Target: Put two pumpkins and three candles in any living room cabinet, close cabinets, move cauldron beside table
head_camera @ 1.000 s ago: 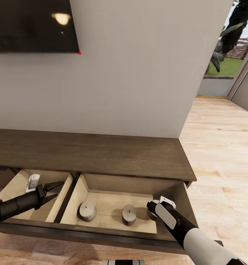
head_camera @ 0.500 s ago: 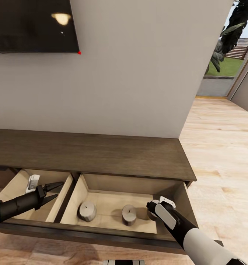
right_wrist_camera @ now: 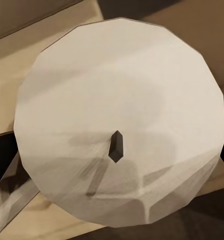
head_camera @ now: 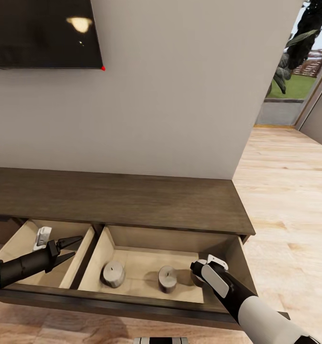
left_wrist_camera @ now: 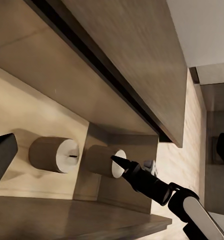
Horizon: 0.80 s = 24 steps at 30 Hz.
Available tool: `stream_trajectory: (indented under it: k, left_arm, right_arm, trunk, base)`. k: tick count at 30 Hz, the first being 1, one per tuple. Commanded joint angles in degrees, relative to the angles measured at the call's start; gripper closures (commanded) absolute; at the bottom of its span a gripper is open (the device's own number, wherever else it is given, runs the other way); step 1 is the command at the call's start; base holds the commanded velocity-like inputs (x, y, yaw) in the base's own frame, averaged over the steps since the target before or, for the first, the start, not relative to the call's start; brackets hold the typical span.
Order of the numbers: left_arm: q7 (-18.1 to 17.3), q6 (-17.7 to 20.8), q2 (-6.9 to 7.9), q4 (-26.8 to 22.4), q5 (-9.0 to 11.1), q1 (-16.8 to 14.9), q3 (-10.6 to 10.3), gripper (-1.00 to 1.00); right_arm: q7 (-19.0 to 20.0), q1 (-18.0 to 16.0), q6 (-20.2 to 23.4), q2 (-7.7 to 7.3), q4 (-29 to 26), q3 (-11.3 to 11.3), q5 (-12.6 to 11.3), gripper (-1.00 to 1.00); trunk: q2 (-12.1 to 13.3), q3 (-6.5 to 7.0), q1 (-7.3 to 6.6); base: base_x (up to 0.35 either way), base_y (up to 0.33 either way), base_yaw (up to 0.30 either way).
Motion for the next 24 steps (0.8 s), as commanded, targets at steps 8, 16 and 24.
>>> stream_trajectory:
  k: [8,16,24]
  left_arm:
    - [0.22,0.24,-0.02,-0.02,0.25,-0.03,0.04,-1.0]
    - [0.21,0.24,-0.01,0.01,0.25,-0.03,0.04,-1.0]
    - [0.21,0.24,-0.01,0.06,0.25,-0.03,0.04,-1.0]
  right_arm:
    - [-0.39,-0.05,0.21,-0.15,-0.12,0.39,-0.23,-1.0]
    - [-0.39,-0.05,0.21,-0.19,-0.12,0.39,-0.3,-1.0]
    - [0.58,-0.05,0.23,-0.16,-0.12,0.1,-0.31,-1.0]
  trunk:
    - [-0.02,-0.05,-0.01]
    - [-0.02,-0.05,-0.01]
    - [-0.02,-0.05,-0.01]
  base:
    - [0.0,0.0,0.0]
    - [0.0,0.0,0.0]
    - [0.0,0.0,0.0]
